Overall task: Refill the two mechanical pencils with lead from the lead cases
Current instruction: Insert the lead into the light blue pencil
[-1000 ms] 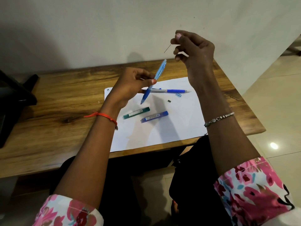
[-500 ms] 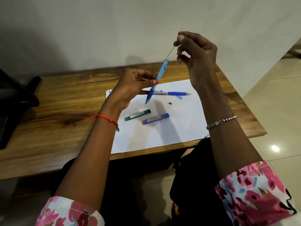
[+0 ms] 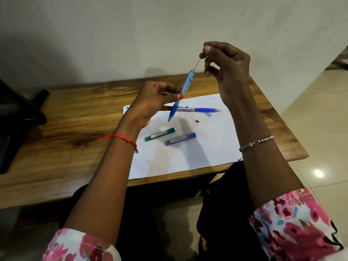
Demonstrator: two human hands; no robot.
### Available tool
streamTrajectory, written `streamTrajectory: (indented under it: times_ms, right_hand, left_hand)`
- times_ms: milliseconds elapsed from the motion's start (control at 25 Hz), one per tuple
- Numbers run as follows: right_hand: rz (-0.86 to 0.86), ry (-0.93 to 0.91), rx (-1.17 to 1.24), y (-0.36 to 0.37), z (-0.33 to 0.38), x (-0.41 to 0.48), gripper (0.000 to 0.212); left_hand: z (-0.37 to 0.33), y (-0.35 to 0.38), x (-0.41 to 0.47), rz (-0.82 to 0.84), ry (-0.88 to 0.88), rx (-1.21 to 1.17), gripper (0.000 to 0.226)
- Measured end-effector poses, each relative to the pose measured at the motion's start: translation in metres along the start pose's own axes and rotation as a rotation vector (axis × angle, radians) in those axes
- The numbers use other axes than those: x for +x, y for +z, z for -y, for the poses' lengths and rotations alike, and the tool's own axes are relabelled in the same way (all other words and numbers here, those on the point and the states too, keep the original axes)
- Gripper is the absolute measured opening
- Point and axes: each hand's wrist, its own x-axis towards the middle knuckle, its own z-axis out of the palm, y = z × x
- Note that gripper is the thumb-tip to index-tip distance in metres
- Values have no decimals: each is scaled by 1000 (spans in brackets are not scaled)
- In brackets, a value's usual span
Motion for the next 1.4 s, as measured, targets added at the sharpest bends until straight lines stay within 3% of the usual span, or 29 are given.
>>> streamTrajectory:
  times_ms: [1040, 1400]
  right_hand:
    - [95, -32, -42, -3, -1, 2, 9]
    - [173, -11, -197, 0, -3, 1, 11]
  left_hand:
    - [-3, 1, 0, -15, 18, 11, 11]
    - [-3, 1, 0, -32, 27, -7, 12]
